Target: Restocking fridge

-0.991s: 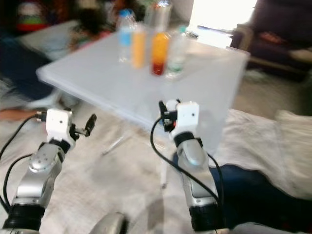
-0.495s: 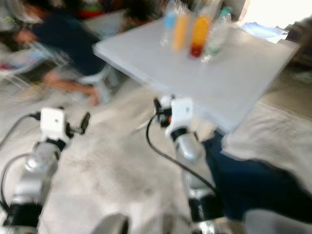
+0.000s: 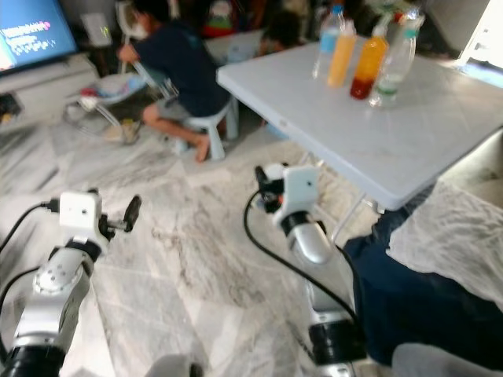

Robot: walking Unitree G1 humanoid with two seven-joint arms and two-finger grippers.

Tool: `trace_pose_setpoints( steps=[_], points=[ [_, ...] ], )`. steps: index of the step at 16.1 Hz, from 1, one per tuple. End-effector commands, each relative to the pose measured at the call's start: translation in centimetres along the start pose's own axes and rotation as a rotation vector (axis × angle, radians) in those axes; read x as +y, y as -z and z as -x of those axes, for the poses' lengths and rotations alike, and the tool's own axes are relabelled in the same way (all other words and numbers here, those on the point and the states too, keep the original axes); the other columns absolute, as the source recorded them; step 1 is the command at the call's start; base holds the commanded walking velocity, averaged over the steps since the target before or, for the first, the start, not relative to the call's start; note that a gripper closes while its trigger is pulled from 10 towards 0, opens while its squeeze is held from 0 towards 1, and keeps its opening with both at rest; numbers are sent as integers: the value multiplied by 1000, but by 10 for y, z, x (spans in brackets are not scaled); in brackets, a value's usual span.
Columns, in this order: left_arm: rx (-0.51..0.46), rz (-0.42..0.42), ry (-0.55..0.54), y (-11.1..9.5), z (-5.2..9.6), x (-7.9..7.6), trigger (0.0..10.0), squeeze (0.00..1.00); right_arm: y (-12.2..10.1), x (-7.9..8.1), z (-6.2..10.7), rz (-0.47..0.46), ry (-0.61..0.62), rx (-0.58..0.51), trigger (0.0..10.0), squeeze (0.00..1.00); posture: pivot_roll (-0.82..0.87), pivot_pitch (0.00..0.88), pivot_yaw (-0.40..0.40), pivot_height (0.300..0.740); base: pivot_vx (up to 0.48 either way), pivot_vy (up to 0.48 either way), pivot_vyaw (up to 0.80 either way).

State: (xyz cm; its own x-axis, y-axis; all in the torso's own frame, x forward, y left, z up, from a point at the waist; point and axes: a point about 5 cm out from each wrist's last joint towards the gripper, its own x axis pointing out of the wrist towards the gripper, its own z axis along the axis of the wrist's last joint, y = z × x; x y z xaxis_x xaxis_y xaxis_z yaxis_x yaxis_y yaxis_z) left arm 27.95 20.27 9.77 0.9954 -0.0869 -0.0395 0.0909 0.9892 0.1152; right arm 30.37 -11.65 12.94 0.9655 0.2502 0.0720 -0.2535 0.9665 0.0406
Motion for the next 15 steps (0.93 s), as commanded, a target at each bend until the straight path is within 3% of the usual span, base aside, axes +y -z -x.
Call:
trace_pose_setpoints(
  steps=[1, 5, 12, 15],
  points=[
    [-35, 18, 38, -7, -1, -2, 10000, 0, -16, 2, -4, 1, -15, -71, 10000, 0, 144, 0, -30, 740, 277, 0, 0],
    [-54, -13, 47, -7, -1, -6, 10000, 0, -17, 6, -7, 42, -56, -73, 10000, 0, 137, 0, -41, 740, 471, 0, 0],
    [-53, 18, 57, -7, -8, -8, 10000, 0, -19, -2, -8, 67, -14, -83, 10000, 0, 125, 0, -42, 740, 466, 0, 0],
    [-51, 35, 29, -7, -10, -6, 10000, 0, -24, 4, -11, 84, -55, -115, 10000, 0, 125, 0, -50, 740, 431, 82, 731]
  ],
)
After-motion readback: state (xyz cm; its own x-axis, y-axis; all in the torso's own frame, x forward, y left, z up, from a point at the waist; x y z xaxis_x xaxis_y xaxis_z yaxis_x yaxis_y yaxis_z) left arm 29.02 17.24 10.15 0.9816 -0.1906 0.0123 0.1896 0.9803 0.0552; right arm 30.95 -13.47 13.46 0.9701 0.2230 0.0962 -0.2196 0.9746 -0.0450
